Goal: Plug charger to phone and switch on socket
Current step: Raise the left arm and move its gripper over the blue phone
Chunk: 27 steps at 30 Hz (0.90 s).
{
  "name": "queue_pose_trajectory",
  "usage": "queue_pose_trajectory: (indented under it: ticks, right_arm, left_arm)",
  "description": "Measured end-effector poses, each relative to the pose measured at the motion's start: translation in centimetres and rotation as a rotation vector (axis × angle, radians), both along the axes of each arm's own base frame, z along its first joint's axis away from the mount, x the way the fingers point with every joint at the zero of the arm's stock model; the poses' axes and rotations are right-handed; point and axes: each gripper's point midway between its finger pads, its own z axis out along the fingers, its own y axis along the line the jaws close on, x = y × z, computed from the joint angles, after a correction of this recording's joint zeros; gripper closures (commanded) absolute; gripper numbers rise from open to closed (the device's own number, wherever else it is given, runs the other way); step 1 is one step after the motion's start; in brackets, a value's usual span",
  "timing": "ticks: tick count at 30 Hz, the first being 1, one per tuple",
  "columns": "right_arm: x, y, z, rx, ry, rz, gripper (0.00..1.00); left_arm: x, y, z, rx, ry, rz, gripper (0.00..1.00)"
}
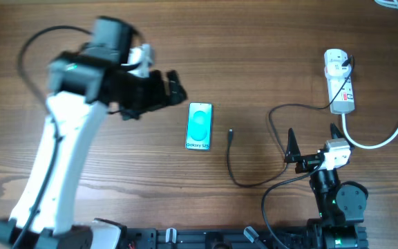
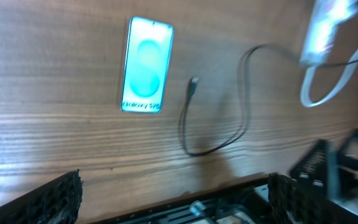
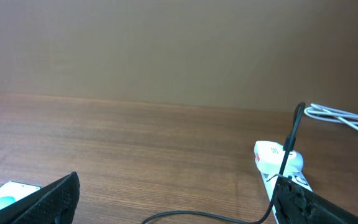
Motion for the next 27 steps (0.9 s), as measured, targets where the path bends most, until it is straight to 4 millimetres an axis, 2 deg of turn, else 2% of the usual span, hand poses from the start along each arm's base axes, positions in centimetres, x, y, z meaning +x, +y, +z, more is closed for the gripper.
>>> queue_pose_trajectory:
  ticks: [5,8,18,23,27]
  right_arm:
    - [0.0,0.0,0.0,0.000,0.000,0.000,0.00]
    - [0.0,0.0,0.0,0.000,0.000,0.000,0.00]
    - [0.0,0.0,0.0,0.000,0.000,0.000,0.00]
    - [0.0,0.0,0.0,0.000,0.000,0.000,0.00]
    - [0.0,0.0,0.0,0.000,0.000,0.000,0.00]
  left_arm:
    - [-0.4,-2.5,-3.4,0.102,0.105,-0.045,0.01]
    - [0.1,-3.0,-5.0,0.163,0.146,-0.052,0.01]
    - [1.8,-4.7,-12.4,0.308,0.258,-0.095,0.00]
    - [2.6,-5.1,-15.1,0.330,0.286,-0.097,0.00]
    - [3.1,-5.3,-16.5,0.336,0.296,-0.103,0.00]
